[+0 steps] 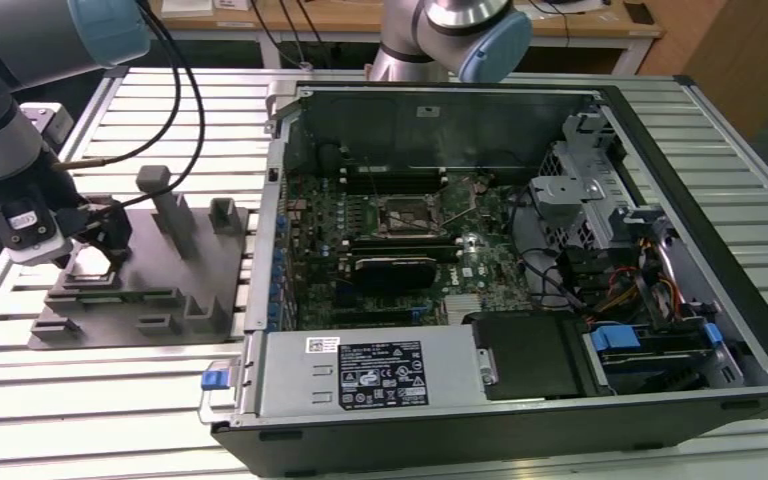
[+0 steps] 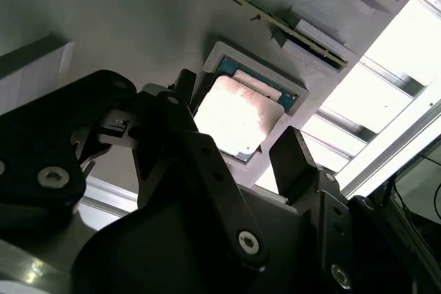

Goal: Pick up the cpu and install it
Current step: 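Pick up the cpu and move it towards the insertion slot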

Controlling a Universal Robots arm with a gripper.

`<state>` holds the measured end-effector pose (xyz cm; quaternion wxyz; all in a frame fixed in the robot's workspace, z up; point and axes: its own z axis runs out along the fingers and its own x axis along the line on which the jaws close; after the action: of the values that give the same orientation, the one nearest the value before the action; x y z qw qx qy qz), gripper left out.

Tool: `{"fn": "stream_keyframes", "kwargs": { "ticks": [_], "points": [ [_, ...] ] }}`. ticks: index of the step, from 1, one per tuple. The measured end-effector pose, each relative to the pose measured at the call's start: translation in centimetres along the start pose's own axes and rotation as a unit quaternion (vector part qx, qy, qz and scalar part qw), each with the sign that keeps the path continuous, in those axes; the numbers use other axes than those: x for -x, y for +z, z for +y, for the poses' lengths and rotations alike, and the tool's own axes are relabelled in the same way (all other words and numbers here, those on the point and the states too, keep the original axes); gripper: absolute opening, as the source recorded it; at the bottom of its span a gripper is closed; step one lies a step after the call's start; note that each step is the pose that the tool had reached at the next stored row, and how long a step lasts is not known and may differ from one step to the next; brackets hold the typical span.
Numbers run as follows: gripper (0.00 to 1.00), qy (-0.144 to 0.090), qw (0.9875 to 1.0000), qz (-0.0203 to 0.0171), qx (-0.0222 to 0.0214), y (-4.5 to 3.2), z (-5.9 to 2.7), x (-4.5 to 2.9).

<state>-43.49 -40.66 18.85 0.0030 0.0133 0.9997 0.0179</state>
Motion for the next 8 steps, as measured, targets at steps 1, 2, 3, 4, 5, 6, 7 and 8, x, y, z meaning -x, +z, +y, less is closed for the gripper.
{"fn": "stream_keyframes", "kwargs": {
  "ticks": [1, 2, 3, 4, 5, 6, 7, 8],
  "points": [
    [0.71, 0.000, 1.0000, 0.0000, 0.0000, 0.00, 0.00, 0.00],
    [0.71, 0.000, 1.0000, 0.0001, 0.0000, 0.00, 0.00, 0.00],
    [0.71, 0.000, 1.0000, -0.0001, 0.0001, 0.01, 0.00, 0.00],
    [0.71, 0.000, 1.0000, -0.0001, 0.0001, 0.02, 0.00, 0.00],
    [0.71, 0.000, 1.0000, -0.0001, 0.0001, 0.02, 0.00, 0.00],
    [0.71, 0.000, 1.0000, -0.0002, 0.0001, 0.06, 0.00, 0.00],
    [0.71, 0.000, 1.0000, -0.0002, 0.0002, 0.10, 0.00, 0.01],
    [0.71, 0.000, 1.0000, -0.0001, 0.0001, 0.12, 0.00, 0.00]
  ]
}}
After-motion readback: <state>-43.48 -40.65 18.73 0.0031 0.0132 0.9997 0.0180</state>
